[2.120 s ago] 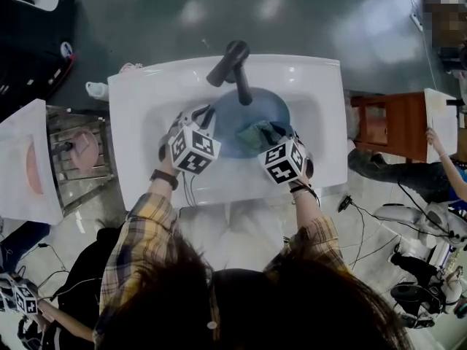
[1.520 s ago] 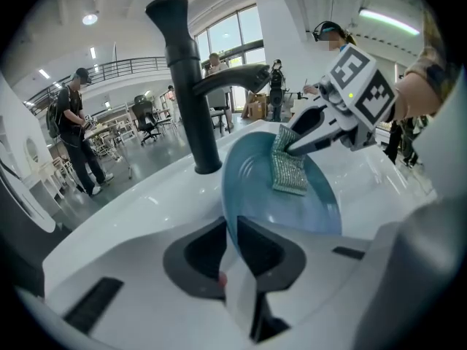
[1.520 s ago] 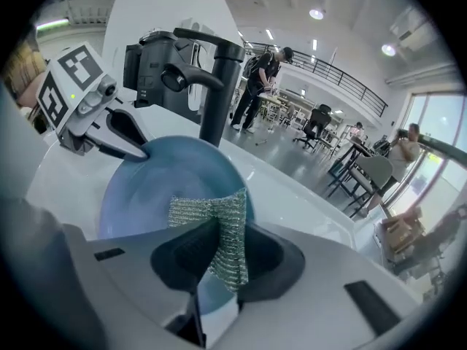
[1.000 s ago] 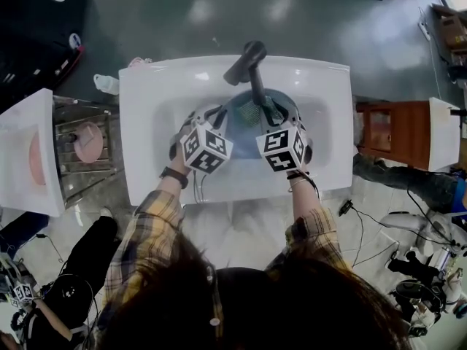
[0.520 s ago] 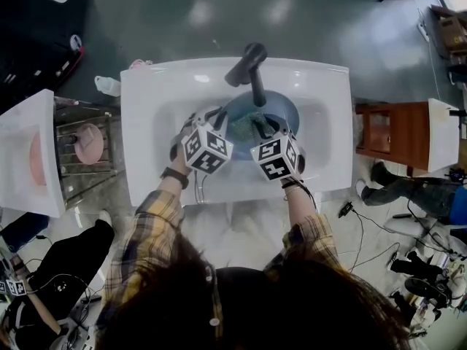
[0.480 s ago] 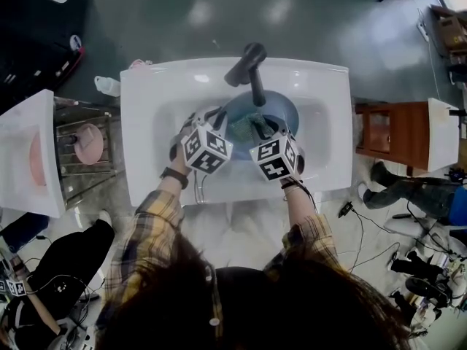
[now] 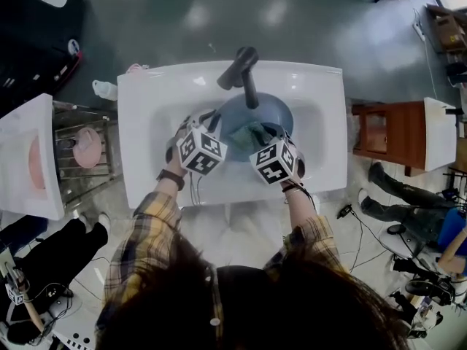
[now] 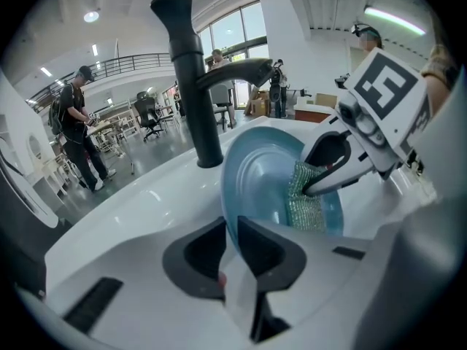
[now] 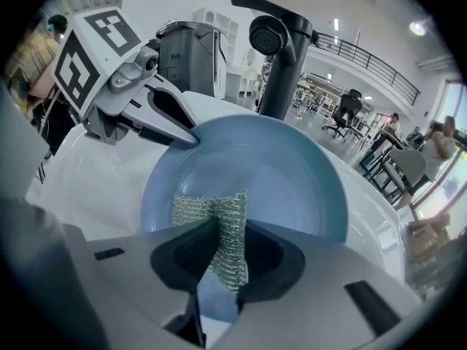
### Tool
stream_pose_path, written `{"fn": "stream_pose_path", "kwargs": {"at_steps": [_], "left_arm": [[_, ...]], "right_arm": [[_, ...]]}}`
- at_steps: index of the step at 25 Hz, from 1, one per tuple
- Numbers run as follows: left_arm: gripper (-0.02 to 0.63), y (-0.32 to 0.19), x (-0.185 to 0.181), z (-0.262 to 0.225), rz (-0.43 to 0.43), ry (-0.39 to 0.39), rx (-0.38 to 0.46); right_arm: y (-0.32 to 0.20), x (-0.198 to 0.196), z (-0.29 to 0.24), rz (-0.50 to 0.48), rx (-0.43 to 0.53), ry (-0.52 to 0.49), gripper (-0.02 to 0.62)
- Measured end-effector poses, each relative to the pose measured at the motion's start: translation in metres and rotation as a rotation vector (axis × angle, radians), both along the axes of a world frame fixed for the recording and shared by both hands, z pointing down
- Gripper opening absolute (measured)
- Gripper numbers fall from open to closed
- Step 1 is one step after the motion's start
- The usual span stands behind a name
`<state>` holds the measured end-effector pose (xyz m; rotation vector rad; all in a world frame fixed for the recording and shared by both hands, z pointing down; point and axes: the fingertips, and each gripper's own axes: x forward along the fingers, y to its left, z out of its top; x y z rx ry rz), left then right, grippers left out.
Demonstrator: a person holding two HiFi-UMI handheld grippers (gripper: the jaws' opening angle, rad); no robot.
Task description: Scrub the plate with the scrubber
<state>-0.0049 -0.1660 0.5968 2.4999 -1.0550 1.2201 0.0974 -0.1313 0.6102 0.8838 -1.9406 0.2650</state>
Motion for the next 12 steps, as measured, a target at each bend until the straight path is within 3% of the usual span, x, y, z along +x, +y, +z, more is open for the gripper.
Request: {"fn": "stream_pose_path", "kwargs": {"at_steps": [12], "left_arm": [[0.051,-0.002,-0.001,-0.002,-0.054,-0.010,0.010]], "right_arm": [[-0.019,0.026,-0.018,0.033,0.030,-0.006,0.106]]}}
